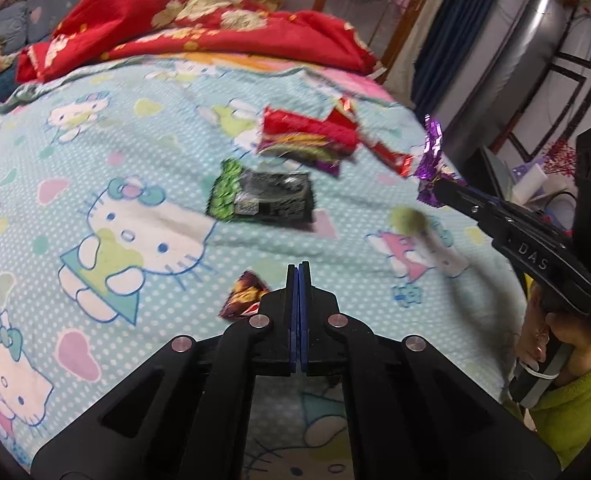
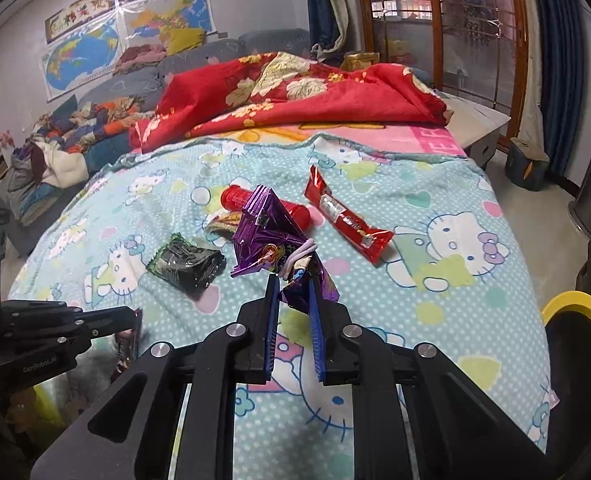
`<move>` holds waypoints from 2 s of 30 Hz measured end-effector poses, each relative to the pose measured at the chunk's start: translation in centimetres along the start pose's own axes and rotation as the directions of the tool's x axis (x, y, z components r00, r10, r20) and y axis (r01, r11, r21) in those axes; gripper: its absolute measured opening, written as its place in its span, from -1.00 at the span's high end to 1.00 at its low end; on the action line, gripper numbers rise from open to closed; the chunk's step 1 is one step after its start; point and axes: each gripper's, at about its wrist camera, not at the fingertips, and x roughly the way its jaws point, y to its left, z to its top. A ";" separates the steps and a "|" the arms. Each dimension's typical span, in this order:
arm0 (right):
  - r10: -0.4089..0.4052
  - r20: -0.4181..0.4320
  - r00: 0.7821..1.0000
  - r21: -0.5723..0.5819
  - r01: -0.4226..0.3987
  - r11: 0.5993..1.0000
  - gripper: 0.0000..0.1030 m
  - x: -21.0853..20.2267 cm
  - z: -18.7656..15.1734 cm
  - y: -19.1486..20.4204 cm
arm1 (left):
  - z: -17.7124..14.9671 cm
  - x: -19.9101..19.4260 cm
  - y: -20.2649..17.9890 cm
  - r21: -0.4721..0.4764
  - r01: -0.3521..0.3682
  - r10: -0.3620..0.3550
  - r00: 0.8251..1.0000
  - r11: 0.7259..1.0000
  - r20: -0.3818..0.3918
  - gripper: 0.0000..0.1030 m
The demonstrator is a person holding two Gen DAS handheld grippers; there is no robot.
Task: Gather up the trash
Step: 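Grasp the brown candy bar wrapper with the left tool while the right tool grasps the purple wrapper, then carry the brown wrapper and purple wrapper over the bin with both tools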
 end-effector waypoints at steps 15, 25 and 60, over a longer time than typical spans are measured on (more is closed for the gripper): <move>-0.019 0.057 0.998 0.080 0.015 0.997 0.73 -3.5 -0.3 -2.5 | -0.5 -1.4 -0.4 -0.013 -0.029 0.029 0.998 0.999 -0.048 0.35; -0.073 0.105 0.992 0.163 0.055 0.985 0.73 -6.6 -1.2 -5.9 | -2.0 0.9 -0.4 0.003 -0.098 0.097 0.986 0.995 -0.138 0.23; -0.276 0.124 0.953 0.354 0.217 0.910 0.73 -13.1 -5.9 -16.1 | 2.4 1.8 -15.9 0.253 0.176 -0.171 0.984 0.951 -0.042 0.70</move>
